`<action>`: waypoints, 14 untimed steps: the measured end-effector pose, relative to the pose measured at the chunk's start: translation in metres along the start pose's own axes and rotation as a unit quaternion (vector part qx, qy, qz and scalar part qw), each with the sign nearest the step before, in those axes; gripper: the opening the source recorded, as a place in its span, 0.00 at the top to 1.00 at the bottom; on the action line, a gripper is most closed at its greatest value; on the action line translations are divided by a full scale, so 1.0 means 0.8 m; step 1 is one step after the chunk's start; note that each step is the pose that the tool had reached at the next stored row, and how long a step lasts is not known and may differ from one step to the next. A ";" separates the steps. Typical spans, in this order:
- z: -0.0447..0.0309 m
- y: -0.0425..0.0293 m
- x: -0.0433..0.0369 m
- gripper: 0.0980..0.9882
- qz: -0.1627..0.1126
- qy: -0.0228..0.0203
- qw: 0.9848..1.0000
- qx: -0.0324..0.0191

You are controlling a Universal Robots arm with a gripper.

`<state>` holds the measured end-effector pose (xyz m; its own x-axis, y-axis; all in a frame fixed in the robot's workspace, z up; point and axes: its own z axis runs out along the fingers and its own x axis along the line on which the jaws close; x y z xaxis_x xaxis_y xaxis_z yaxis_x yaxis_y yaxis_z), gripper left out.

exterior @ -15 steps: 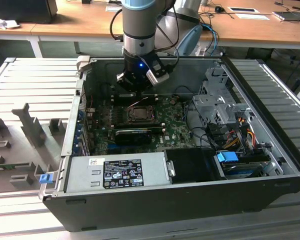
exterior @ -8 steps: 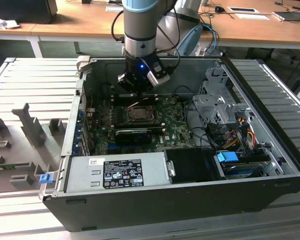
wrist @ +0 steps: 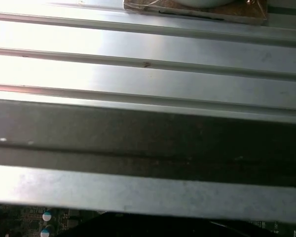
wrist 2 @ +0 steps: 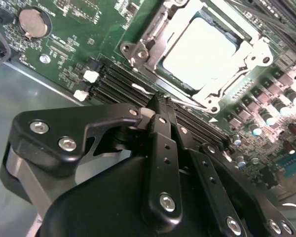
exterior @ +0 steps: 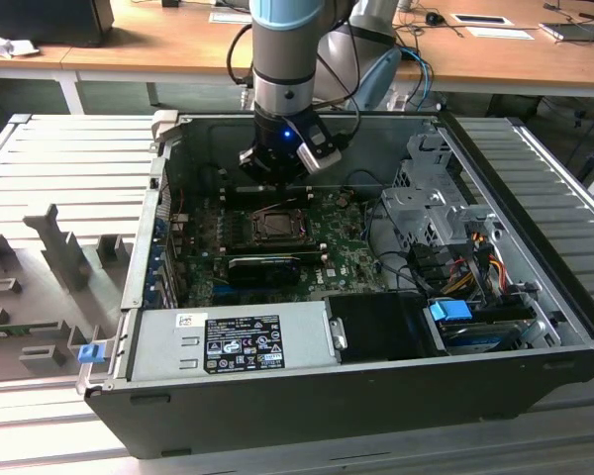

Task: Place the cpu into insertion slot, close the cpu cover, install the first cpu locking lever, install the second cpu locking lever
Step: 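Install the first cpu locking lever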

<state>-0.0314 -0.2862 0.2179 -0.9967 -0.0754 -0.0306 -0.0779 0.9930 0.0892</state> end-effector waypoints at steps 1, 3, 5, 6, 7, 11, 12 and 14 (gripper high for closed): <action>0.0003 -0.0002 -0.002 0.99 0.000 0.000 1.000 0.000; 0.0005 -0.0004 -0.003 0.99 0.000 0.000 1.000 0.000; 0.0013 -0.0005 -0.006 0.99 0.000 0.000 1.000 0.000; 0.0019 -0.0007 -0.007 0.99 0.000 0.000 1.000 0.000; 0.0027 -0.0008 -0.007 0.99 0.000 0.000 1.000 0.000; 0.0059 -0.0013 -0.009 0.99 0.000 0.000 1.000 0.000; 0.0069 -0.0014 -0.009 0.99 0.000 0.000 1.000 0.000; 0.0089 -0.0016 -0.009 0.99 0.000 0.000 1.000 0.000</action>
<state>-0.0236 -0.2863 0.2109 -0.9967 -0.0753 -0.0304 -0.0778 0.9930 0.0888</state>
